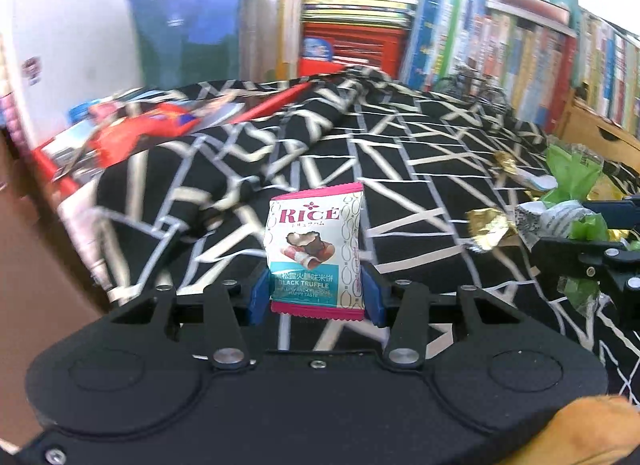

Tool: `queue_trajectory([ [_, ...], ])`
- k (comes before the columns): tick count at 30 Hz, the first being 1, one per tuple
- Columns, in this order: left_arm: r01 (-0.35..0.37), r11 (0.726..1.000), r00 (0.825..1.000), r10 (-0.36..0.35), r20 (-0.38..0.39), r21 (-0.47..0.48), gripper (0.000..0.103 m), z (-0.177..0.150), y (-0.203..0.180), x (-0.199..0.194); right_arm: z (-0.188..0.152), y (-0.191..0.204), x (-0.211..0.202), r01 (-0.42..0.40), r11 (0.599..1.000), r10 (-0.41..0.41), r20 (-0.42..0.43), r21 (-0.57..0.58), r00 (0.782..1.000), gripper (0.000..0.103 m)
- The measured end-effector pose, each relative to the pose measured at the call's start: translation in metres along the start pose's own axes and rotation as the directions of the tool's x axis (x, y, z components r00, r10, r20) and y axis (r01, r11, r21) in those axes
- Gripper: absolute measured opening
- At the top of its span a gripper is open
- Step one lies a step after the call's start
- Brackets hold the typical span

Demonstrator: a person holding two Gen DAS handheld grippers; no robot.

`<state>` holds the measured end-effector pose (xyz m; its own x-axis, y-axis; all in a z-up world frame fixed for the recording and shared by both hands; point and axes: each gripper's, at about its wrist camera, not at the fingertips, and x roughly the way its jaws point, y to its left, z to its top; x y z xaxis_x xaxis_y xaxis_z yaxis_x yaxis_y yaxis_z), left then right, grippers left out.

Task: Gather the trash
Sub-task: 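Carry both items to the black bin and open the left gripper over it, then open the right gripper over the black bin to drop the green bags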

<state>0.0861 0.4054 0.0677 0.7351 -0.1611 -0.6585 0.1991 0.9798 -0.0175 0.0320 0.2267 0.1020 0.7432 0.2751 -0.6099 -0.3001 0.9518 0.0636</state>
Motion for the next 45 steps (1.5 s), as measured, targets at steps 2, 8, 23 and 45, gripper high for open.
queue_trajectory([
  [2,-0.023,0.999,1.000,0.023,0.001,-0.024,0.045,-0.004,0.010,-0.007,0.003,0.010,0.004,-0.037,0.999,0.037,0.001,-0.024,0.999,0.067],
  [8,-0.096,0.990,0.995,0.093,-0.034,-0.107,0.045,-0.024,0.039,-0.026,0.012,0.045,0.021,-0.149,0.985,0.149,-0.011,-0.088,0.989,0.067],
  [23,-0.262,0.937,0.961,0.230,-0.155,-0.233,0.045,-0.070,0.088,-0.049,0.016,0.106,0.043,-0.347,0.918,0.338,-0.078,-0.191,0.938,0.067],
  [45,-0.406,0.878,0.909,0.360,-0.207,-0.254,0.063,-0.087,0.112,-0.061,0.015,0.137,0.052,-0.440,0.868,0.418,-0.138,-0.232,0.898,0.067],
])
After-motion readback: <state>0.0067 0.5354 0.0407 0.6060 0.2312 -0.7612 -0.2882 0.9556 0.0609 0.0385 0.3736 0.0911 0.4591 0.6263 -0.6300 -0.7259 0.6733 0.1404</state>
